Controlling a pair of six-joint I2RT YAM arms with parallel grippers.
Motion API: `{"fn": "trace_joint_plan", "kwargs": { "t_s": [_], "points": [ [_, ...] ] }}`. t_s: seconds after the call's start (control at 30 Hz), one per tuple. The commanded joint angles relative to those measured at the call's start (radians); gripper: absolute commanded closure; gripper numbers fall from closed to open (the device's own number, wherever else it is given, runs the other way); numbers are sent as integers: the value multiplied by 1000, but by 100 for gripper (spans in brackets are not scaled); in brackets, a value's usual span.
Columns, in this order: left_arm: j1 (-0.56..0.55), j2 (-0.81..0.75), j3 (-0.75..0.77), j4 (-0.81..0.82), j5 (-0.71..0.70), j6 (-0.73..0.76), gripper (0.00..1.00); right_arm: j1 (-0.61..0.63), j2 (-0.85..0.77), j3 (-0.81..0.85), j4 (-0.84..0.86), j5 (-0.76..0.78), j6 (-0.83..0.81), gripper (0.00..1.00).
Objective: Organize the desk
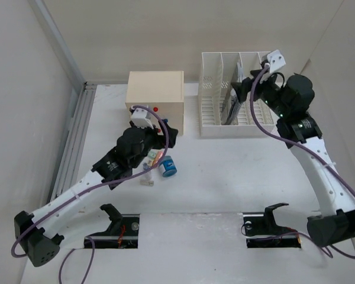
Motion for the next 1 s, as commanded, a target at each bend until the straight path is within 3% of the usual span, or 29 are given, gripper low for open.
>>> {"fn": "trace_joint_plan", "kwargs": {
  "t_s": [0.0, 0.03, 0.07, 0.17, 0.2, 0.23, 0.27, 0.3, 0.43, 0.8, 0.97],
  "points": [
    [95, -16, 68, 13, -38, -29, 23, -15, -3, -5, -234, -524, -35, 23],
    [156, -3, 87, 2, -20, -29, 28, -15, 8, -20, -278, -595, -35, 59],
    [184, 10, 99, -7, -9, -29, 34, -15, 19, -50, -292, -634, -35, 73],
    [273, 92, 168, -41, 23, 10, 43, -15, 7, -129, -256, -651, -35, 90],
    [293, 116, 187, -50, 55, 20, 45, -15, -15, -141, -245, -639, -35, 90],
    [311, 159, 214, -64, 75, 20, 51, -27, -15, -150, -245, -648, -44, 83],
    [337, 177, 226, -64, 92, 46, 53, -28, -26, -150, -245, -668, -55, 66],
    [338, 194, 239, -73, 115, 55, 53, -41, -26, -150, -254, -715, -64, 64],
    [362, 262, 239, -83, 152, 86, 62, -64, -26, -163, -254, -751, -75, 65],
    [396, 363, 207, 18, 186, 61, 58, -75, 5, -153, -289, -791, -96, 68],
    [396, 418, 230, 32, 138, 52, 55, -75, -4, -153, -289, -800, -96, 68]
  ]
}}
